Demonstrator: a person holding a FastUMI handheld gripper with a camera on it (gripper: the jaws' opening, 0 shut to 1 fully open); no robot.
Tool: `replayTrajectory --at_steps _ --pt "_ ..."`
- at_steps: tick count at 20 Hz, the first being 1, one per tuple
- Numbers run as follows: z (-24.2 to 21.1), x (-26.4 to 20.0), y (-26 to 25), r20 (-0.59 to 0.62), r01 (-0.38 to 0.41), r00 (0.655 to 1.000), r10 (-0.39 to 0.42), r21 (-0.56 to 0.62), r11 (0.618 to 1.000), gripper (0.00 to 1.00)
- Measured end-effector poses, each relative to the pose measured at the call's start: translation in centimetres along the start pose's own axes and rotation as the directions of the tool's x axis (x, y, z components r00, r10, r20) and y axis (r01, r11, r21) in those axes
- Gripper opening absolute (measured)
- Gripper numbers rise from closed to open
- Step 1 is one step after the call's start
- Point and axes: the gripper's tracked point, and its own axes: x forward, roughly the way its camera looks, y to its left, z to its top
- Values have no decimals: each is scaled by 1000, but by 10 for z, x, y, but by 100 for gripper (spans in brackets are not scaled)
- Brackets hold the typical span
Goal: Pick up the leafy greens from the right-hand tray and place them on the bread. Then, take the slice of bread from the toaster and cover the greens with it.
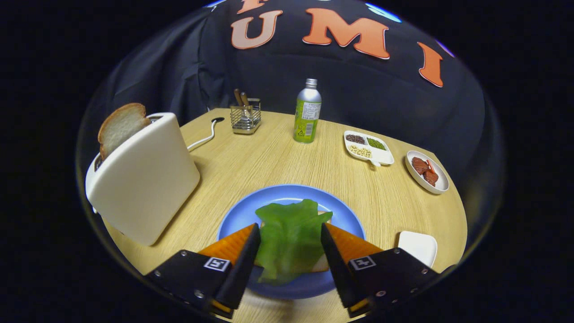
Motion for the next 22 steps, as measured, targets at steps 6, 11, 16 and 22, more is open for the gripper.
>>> replayTrajectory --at_steps 6,11,16,22 --pt "57 -44 13 112 -17 994 6 101 995 97" --pt "103 -73 58 173 -65 984 52 68 996 98" --pt "139 -90 117 191 -117 975 116 -6 993 98" --pt "167 -96 187 213 -197 957 199 -34 980 98"
